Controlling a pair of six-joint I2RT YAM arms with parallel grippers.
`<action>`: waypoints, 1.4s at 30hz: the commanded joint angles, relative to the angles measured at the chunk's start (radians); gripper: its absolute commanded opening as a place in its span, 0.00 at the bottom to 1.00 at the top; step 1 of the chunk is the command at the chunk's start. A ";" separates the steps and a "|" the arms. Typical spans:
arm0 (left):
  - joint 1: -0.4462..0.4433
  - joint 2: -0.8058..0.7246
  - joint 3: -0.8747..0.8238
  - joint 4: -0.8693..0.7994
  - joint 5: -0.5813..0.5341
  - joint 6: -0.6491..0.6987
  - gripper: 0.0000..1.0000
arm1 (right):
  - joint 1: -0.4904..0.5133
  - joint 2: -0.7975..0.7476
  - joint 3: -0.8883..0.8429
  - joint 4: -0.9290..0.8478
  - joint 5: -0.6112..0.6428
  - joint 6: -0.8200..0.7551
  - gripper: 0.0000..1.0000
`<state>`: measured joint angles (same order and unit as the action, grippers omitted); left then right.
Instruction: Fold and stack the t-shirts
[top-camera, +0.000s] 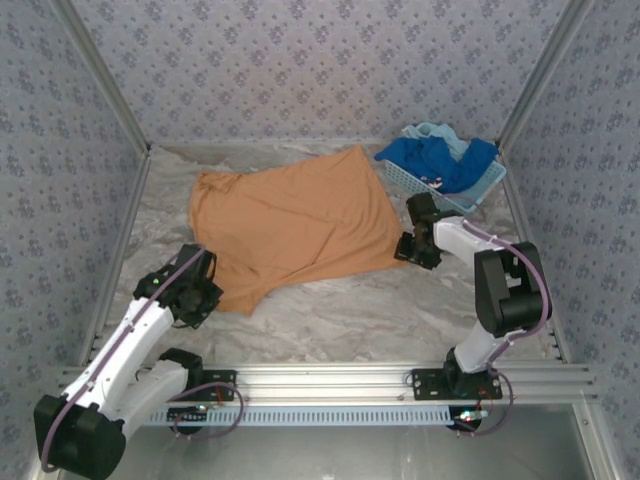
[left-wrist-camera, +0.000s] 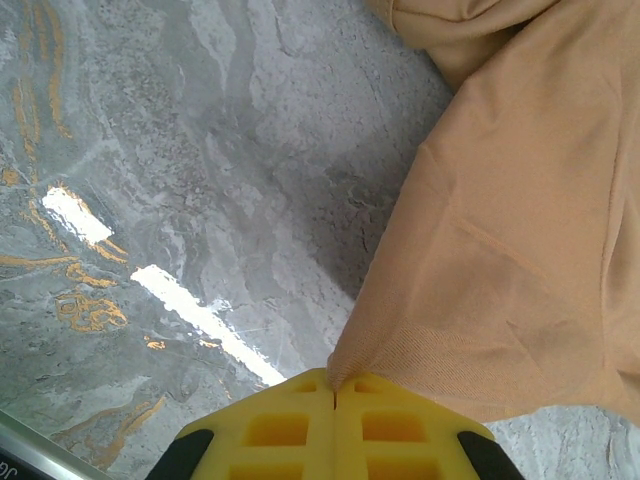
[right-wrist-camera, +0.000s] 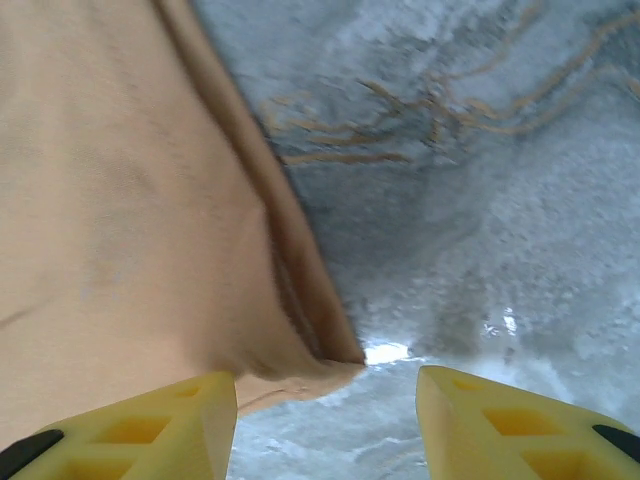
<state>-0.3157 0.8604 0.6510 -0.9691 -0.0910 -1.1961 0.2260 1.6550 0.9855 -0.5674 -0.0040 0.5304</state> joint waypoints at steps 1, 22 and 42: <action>0.005 0.008 0.001 -0.123 -0.006 -0.091 0.00 | 0.007 0.019 0.030 0.008 0.002 -0.010 0.53; 0.052 0.095 0.464 -0.120 -0.189 0.096 0.00 | 0.062 -0.193 0.245 -0.023 -0.023 0.017 0.00; 0.057 0.042 1.218 0.117 -0.244 0.408 0.00 | 0.132 -0.675 0.467 0.104 -0.073 0.045 0.00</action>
<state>-0.2638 0.8726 1.7550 -0.9173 -0.3332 -0.8742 0.3450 1.0210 1.4082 -0.4812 -0.1081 0.5686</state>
